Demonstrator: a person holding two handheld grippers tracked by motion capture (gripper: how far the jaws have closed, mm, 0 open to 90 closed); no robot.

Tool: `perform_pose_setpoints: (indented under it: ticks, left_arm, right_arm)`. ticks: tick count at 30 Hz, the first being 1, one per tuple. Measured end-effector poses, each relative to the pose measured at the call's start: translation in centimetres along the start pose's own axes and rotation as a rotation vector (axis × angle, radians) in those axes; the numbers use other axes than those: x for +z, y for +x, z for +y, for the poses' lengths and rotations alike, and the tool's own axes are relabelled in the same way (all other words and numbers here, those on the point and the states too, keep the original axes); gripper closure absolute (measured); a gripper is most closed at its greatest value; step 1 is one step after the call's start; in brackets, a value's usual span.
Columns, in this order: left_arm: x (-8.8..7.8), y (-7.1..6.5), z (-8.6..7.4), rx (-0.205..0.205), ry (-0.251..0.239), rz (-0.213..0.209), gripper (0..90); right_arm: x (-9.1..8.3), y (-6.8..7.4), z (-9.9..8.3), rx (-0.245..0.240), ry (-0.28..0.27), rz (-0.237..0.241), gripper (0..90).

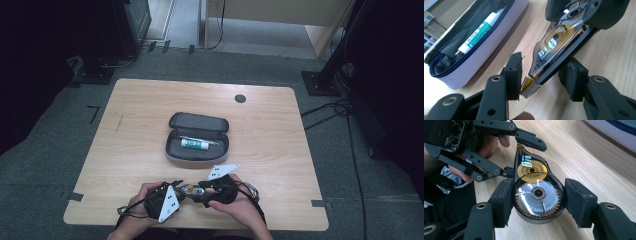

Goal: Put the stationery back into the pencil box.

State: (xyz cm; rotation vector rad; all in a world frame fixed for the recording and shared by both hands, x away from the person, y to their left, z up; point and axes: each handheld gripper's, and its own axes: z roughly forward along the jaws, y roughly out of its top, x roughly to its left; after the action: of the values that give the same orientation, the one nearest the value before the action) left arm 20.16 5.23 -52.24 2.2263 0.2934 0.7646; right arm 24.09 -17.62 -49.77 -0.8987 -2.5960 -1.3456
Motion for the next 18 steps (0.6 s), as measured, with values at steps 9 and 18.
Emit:
perform_pose_setpoints:
  ticks: [9, 18]
  left_arm:
    - [-0.63, 0.56, 0.32, -0.066, 0.02, -0.053, 64.8]
    - [-0.4, 0.2, 0.52, -0.058, 0.042, -0.09, 76.7]
  right_arm:
    - [-0.23, -0.3, 0.21, 0.084, -0.053, 0.025, 40.6]
    - [-0.37, -0.84, 0.09, 0.121, -0.098, 0.03, 37.9]
